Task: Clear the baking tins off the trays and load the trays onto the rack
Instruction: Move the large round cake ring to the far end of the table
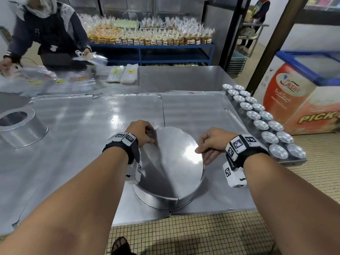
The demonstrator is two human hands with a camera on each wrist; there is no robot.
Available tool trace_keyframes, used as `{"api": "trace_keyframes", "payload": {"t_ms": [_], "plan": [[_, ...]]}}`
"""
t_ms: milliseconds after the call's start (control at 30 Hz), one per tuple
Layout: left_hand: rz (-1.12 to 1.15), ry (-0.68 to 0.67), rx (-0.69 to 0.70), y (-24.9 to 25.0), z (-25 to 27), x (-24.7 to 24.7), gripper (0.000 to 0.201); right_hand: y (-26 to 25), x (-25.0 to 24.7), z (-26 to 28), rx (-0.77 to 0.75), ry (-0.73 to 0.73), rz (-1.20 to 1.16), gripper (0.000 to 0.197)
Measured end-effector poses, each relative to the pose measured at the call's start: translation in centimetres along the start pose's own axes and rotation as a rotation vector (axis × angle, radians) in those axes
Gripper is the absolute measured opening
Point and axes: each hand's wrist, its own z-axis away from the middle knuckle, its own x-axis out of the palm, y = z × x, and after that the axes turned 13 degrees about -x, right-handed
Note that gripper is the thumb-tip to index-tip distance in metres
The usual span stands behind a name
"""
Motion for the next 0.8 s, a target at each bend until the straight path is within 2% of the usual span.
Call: {"api": "trace_keyframes", "payload": {"t_ms": [167,300,533,667,800], "plan": [[-0.063,-0.002,0.001,0.4,-0.3,0.5,0.035,1.2,0.9,-0.5,0.056,-0.012,0.002,0.014],[-0.095,-0.020,0.001,0.8,-0.4,0.5,0.033,1.5,0.7,-1.2,0.057,0.017,0.104,0.027],[-0.113,-0.025,-0.057,1.0,-0.5,-0.2,0.043,2.7,1.3,-2.6,0.038,0.170,0.284,0.033],[-0.188,-0.028,-0.155,0.5,-0.2,-1.1,0.042,3.7,1.9,-2.5,0.058,0.277,0.274,0.044],[-0.385,-0.095,-0.306,-0.8,0.3,-1.2,0.023,4.4,2.4,-2.3,0.106,0.250,0.192,0.034]]}}
